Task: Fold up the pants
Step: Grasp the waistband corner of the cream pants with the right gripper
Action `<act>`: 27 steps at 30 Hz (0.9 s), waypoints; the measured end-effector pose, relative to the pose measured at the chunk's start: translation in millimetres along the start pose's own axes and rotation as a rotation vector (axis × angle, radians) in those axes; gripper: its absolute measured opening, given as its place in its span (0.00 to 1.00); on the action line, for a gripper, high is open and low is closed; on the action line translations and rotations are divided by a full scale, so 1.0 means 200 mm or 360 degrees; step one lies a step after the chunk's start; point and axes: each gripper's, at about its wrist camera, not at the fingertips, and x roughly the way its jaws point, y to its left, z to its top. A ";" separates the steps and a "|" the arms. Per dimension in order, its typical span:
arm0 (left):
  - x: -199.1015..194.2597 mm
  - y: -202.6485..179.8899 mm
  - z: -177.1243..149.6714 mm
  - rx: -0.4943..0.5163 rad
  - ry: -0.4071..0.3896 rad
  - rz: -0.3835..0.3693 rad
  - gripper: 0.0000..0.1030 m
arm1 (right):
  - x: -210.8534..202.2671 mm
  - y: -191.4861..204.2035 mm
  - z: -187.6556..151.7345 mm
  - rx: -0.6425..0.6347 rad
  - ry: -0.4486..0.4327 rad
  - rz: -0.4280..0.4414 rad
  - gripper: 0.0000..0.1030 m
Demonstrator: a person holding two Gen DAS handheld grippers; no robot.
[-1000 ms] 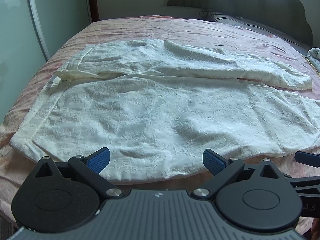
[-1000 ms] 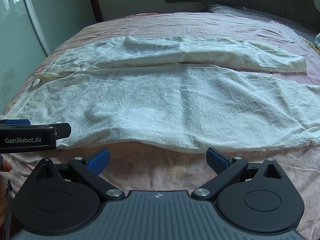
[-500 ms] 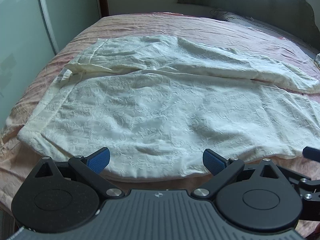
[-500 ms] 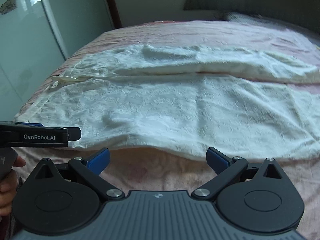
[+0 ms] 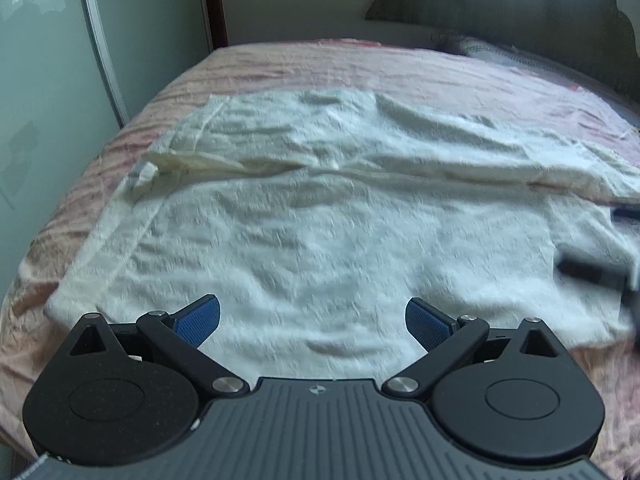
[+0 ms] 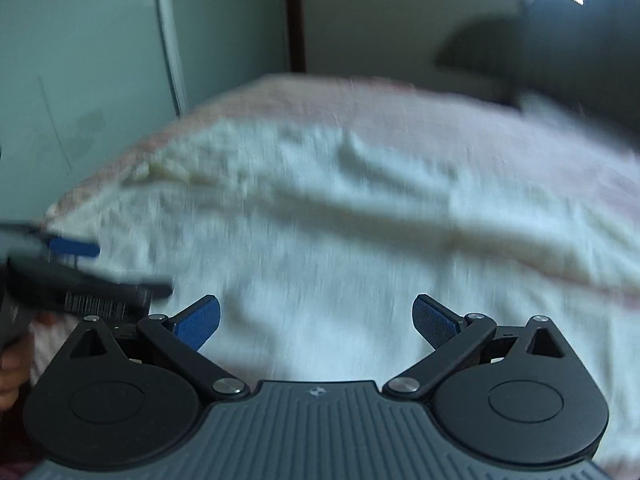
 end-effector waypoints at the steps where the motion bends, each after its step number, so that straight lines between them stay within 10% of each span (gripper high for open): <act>1: 0.00 0.01 0.02 -0.0010 -0.0013 0.0000 0.98 | 0.01 -0.02 0.05 -0.0043 -0.0098 0.0031 1.00; 3: 0.01 0.05 0.06 -0.0044 -0.0034 -0.0002 0.98 | 0.06 -0.07 0.16 -0.0172 -0.0281 0.0112 1.00; 6: 0.03 0.12 0.12 -0.0120 -0.0047 0.0006 0.98 | 0.31 -0.16 0.33 -0.0359 -0.0137 0.0214 1.00; 22: 0.30 0.40 0.49 -0.0449 0.0198 0.0032 0.97 | 1.57 -0.53 0.86 0.0056 0.0215 0.0675 0.93; 25: 0.38 0.40 0.58 -0.0433 0.0211 0.0044 0.97 | 1.65 -0.48 0.86 -0.0039 0.0215 0.0664 0.69; 27: 0.45 0.40 0.66 -0.0398 0.0206 0.0072 0.97 | 1.65 -0.46 0.87 -0.0096 0.0225 0.0679 0.23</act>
